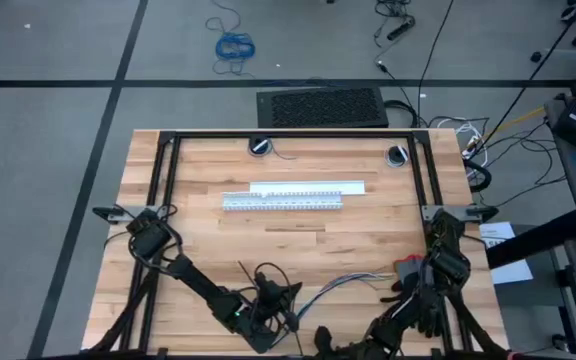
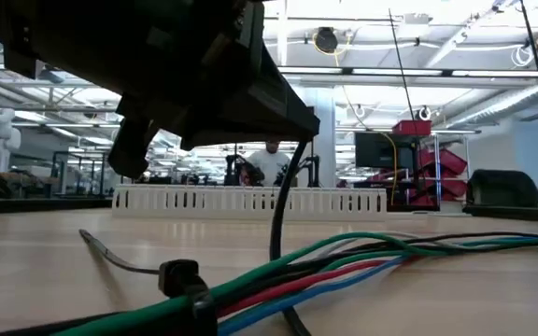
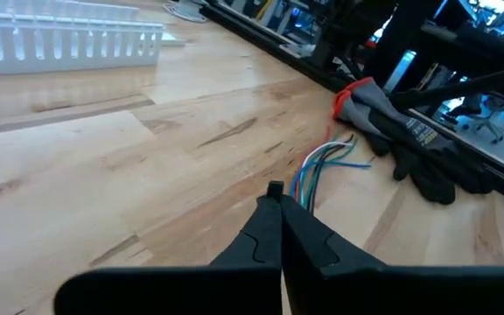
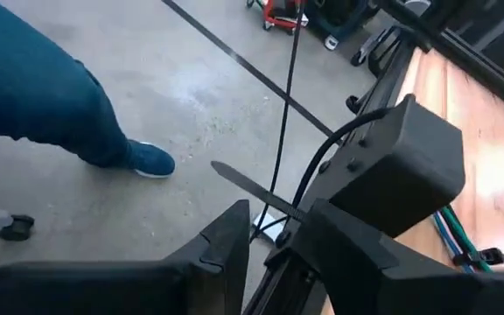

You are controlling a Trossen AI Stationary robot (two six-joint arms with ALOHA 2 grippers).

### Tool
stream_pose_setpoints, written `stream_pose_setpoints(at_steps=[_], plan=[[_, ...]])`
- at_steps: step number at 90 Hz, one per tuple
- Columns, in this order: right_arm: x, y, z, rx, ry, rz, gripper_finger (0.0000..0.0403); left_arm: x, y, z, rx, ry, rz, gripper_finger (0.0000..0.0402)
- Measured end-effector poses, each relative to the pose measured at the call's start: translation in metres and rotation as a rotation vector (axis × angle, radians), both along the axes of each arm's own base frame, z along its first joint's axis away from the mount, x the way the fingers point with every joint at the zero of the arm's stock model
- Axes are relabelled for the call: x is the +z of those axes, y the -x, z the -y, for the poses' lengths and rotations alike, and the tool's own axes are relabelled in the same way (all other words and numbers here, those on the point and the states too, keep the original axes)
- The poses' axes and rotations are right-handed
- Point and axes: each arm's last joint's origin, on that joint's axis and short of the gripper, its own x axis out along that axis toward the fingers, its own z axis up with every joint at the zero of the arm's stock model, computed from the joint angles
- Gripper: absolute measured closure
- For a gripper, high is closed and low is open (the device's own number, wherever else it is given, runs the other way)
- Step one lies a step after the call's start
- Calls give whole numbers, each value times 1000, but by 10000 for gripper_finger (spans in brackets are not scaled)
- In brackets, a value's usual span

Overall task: Ziptie cables
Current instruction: Assemble the cable wires with the second cable zip tie

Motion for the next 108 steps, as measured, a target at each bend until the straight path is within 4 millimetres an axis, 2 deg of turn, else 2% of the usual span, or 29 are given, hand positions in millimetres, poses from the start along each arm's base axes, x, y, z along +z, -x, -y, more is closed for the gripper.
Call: stream_pose_setpoints(at_steps=[21,37,48,62,83,108], plan=[[1,-3,-1,63,-40,4,289,0,0,0,0,0,0,402],[-16,-10,3,81,-43,17,289,0,0,0,1,1,1,402],[-18,-13,3,54,-50,24,291,0,0,0,1,1,1,402],[-19,-12,2,40,-36,33,321,0,0,0,1,1,1,402],[-19,-10,1,39,-27,37,394,0,0,0,1,1,1,402],[-16,0,-5,-44,39,102,403,0,0,0,1,0,1,402]])
